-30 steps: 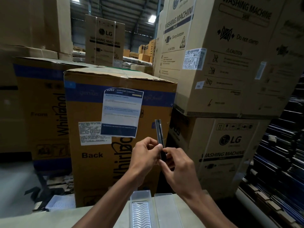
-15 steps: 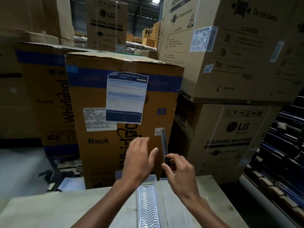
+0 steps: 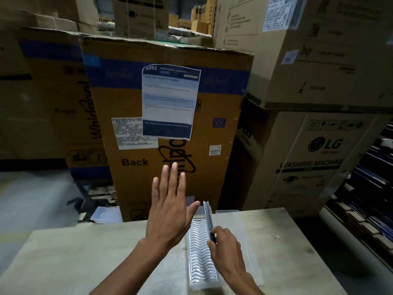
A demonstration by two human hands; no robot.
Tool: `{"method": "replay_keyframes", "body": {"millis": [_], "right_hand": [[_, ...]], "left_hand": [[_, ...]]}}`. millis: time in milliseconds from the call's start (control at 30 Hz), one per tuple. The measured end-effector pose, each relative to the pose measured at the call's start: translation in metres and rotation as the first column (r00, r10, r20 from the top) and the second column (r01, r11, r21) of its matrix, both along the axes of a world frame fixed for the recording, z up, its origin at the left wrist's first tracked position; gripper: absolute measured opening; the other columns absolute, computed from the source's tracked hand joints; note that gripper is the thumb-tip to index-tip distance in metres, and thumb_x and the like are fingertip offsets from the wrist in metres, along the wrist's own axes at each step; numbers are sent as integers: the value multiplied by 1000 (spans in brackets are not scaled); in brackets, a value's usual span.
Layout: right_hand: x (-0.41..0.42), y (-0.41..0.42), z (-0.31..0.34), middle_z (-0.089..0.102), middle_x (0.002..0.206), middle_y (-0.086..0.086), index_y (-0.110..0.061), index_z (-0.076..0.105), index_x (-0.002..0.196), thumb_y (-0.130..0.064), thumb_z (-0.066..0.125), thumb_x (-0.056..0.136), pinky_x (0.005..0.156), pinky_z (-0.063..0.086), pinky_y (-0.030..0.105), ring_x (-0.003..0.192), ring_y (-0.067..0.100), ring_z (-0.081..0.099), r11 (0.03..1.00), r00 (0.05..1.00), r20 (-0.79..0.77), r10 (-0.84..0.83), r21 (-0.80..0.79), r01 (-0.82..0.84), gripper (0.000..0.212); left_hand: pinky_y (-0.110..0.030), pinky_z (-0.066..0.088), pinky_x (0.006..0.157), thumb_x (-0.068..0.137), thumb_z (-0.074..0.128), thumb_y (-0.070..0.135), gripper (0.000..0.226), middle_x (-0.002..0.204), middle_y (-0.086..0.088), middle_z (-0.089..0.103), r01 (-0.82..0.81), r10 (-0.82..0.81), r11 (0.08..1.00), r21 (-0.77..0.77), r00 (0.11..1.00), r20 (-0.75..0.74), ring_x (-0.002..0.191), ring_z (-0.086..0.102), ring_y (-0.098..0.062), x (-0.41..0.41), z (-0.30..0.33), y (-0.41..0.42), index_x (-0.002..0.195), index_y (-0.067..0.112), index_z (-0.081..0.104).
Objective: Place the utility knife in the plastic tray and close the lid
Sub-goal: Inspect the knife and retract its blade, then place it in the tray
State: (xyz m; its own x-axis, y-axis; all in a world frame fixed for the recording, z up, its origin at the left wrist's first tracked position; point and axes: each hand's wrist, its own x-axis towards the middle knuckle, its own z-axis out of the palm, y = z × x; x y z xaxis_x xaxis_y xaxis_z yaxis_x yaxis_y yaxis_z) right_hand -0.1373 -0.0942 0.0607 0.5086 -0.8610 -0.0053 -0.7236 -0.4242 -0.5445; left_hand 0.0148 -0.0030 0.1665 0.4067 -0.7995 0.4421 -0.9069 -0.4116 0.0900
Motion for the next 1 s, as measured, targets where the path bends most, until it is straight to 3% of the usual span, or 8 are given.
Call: {"method": "replay_keyframes", "body": {"millis": [133,367,1000], "right_hand": [[3,5,-27,61,132,-4,-29,51,128,-47,63,94,100,51,27,111,13,64,997,998,-69,14,72,-9,39],[18,6,-64,58,136,5,-21,46,139,-29,55,101,103,52,34,118,22,63,998,976,-214,44,57,-33,40],[39,2,-108,60,135,8,-15,49,137,-21,68,95,100,56,36,118,25,65,996,918,-388,79,-8,-89,46]], "left_hand": [[-50,-2,124,96,9,69,85,169,-13,-10,-10,10,1000,19,1000,-17,156,-13,-30,3,-12,2,159,12,7],[-50,-1,124,96,8,70,86,169,-13,-8,6,-5,997,82,1000,-15,156,-11,-30,10,-32,4,158,12,8],[-50,-1,124,94,1,71,87,168,-12,-7,31,-17,985,173,997,-81,156,-12,-29,25,-62,18,158,13,9]]}}
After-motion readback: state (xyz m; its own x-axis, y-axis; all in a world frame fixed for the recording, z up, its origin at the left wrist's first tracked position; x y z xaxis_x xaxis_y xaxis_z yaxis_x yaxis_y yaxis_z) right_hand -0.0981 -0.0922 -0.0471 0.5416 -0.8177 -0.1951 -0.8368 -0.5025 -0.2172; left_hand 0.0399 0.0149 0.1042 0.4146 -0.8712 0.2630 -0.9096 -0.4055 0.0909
